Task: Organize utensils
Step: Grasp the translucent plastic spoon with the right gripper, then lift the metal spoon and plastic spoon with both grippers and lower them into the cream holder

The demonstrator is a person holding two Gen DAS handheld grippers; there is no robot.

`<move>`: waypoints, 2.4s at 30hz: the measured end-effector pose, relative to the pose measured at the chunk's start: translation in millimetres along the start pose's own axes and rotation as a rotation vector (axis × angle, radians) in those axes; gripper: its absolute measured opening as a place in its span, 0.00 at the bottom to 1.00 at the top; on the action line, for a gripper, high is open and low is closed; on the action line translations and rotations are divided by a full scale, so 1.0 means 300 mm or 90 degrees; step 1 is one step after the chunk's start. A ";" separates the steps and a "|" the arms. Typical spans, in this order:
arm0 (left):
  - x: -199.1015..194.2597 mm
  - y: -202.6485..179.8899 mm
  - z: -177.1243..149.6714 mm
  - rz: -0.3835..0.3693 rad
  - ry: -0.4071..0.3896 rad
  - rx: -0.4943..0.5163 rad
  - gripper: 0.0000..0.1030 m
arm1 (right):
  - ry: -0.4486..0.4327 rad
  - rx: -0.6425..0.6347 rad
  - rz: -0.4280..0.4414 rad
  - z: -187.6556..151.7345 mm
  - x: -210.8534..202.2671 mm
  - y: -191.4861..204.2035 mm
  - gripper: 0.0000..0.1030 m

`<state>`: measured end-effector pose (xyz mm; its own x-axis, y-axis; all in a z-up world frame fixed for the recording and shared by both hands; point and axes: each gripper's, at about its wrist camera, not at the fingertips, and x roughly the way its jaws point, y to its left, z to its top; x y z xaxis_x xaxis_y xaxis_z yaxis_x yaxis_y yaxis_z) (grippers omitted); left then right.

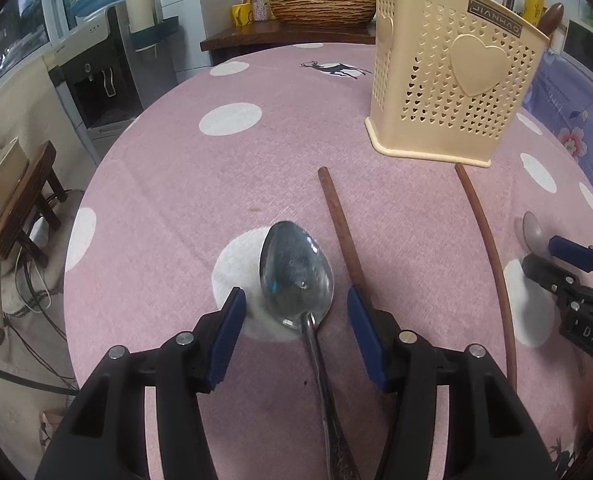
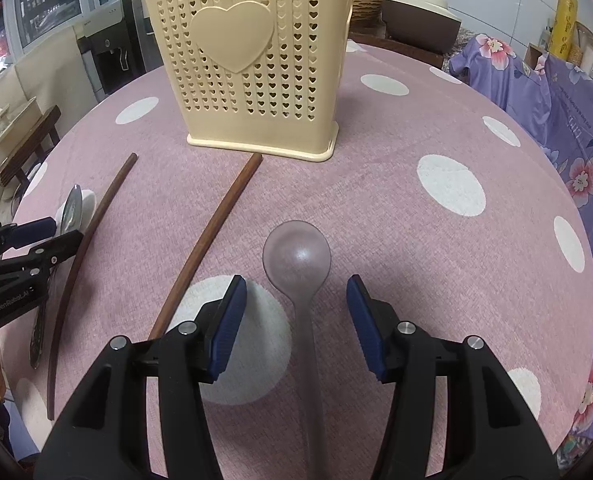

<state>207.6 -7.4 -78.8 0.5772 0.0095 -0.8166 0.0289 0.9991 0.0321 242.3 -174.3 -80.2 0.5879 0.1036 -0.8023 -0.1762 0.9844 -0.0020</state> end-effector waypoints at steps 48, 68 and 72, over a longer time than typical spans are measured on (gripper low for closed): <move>-0.281 0.097 0.164 -0.091 -0.223 -0.083 0.36 | -0.190 0.094 0.109 0.095 -0.334 -0.082 0.36; -0.570 -0.038 0.678 -0.181 -0.414 -0.070 0.36 | -0.437 0.068 0.103 0.608 -0.610 0.001 0.36; -0.471 -0.095 0.684 -0.151 -0.405 -0.043 0.36 | -0.437 0.068 0.049 0.644 -0.502 0.006 0.36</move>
<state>292.7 -46.0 154.1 0.9296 -0.2167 -0.2981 0.1754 0.9715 -0.1591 305.9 -160.7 156.0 0.9489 0.2061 -0.2389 -0.1800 0.9755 0.1269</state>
